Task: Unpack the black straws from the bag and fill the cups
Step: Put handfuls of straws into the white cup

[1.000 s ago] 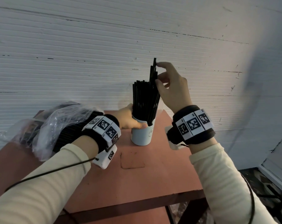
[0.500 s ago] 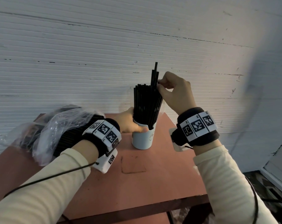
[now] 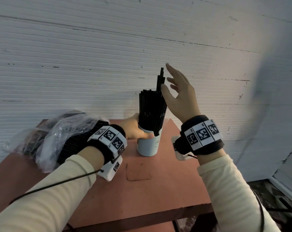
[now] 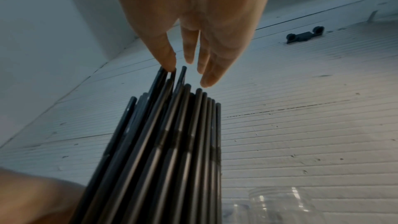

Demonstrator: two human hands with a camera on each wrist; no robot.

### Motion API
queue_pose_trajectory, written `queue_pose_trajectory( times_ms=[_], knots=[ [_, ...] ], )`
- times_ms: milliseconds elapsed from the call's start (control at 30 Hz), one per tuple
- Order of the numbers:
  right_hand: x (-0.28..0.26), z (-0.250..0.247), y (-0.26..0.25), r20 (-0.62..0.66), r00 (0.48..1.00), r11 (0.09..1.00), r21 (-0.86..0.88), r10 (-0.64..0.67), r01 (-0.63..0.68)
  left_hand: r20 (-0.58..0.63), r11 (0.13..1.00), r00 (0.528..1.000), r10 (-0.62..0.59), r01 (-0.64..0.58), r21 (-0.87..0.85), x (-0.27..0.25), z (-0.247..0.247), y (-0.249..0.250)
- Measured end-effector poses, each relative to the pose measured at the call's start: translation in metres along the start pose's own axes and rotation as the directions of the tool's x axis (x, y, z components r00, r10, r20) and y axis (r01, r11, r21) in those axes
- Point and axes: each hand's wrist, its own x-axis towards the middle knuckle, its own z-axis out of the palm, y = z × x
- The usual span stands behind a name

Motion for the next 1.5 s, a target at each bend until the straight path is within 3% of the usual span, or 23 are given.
queue_pose_trajectory(
  times_ms=[233, 733, 933, 1133, 1500],
  knots=[
    [0.009, 0.003, -0.009, 0.025, 0.998, 0.997, -0.041, -0.058, 0.059, -0.013, 1.000, 1.000, -0.012, 0.012, -0.003, 0.001, 0.000, -0.001],
    [0.001, 0.002, -0.012, 0.000, 1.000, 0.998, -0.060, -0.023, 0.023, -0.032, 0.998, 0.999, -0.033, 0.035, 0.053, -0.002, 0.001, 0.005],
    [-0.001, -0.010, -0.018, -0.036, 0.984, 0.984, 0.036, 0.177, -0.175, -0.013, 0.996, 0.998, -0.057, 0.057, 0.061, -0.007, -0.001, 0.009],
    [-0.009, -0.022, -0.035, -0.151, 0.978, 0.986, 0.097, 0.146, -0.133, -0.025, 0.996, 0.998, -0.051, 0.053, 0.072, -0.006, 0.000, 0.009],
    [-0.032, 0.007, -0.021, -0.101, 0.970, 0.974, -0.031, 0.220, -0.224, -0.018, 0.997, 0.998, -0.056, 0.057, 0.054, -0.008, 0.000, 0.012]
  ],
)
